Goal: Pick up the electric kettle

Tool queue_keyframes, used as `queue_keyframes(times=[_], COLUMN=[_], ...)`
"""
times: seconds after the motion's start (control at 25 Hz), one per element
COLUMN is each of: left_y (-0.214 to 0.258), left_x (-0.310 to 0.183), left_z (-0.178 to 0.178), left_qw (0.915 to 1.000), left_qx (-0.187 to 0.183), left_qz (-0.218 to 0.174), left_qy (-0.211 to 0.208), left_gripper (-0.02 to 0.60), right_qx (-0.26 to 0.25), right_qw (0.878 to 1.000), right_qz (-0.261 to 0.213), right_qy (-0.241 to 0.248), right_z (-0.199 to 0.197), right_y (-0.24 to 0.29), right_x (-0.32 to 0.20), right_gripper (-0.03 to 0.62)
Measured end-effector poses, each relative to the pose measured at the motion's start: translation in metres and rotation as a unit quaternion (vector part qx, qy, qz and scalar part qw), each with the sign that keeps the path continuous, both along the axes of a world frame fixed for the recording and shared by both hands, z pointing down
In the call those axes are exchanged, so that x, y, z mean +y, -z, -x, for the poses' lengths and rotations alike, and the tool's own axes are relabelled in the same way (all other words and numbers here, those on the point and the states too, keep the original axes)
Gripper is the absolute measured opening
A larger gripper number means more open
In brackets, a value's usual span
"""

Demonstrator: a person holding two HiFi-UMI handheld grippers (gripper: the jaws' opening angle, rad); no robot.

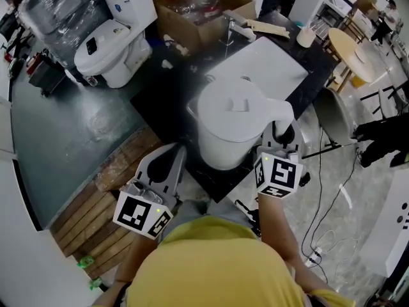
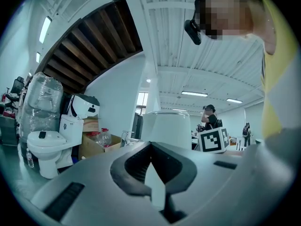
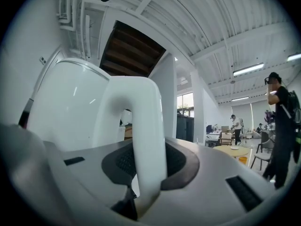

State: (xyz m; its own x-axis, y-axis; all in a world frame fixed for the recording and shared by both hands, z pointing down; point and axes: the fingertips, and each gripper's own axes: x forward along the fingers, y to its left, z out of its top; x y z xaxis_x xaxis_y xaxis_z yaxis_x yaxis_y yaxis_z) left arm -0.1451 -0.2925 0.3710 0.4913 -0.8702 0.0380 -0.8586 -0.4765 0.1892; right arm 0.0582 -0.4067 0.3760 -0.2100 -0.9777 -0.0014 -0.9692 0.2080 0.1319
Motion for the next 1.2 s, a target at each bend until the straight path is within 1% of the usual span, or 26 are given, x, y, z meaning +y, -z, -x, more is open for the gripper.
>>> queue_keyframes(times=[0.2, 0.36, 0.88, 1.04, 1.2], left_y=[0.007, 0.011, 0.023, 0.024, 0.025], left_x=[-0.002, -0.002, -0.008, -0.01, -0.014], left_z=[-0.007, -0.014, -0.054, -0.06, -0.06], left_qw=[1.0, 0.9999, 0.9992, 0.9988, 0.9987], left_qx=[0.004, 0.008, 0.017, 0.019, 0.016], left_qz=[-0.003, -0.007, -0.009, -0.01, -0.013], left_qy=[-0.004, -0.005, -0.035, -0.043, -0.046], left_gripper=[0.009, 0.009, 0.009, 0.008, 0.008], right_qx=[-0.002, -0.013, 0.0, 0.004, 0.002], right_qw=[1.0, 1.0, 0.997, 0.995, 0.993], right_qz=[-0.008, -0.005, -0.004, -0.006, -0.009], right_qy=[0.002, -0.008, -0.081, -0.102, -0.117], right_z=[-0.008, -0.026, -0.118, -0.139, -0.151], right_y=[0.019, 0.028, 0.05, 0.054, 0.057], right_x=[0.004, 0.007, 0.024, 0.029, 0.034], right_gripper=[0.094, 0.095, 0.097, 0.098, 0.098])
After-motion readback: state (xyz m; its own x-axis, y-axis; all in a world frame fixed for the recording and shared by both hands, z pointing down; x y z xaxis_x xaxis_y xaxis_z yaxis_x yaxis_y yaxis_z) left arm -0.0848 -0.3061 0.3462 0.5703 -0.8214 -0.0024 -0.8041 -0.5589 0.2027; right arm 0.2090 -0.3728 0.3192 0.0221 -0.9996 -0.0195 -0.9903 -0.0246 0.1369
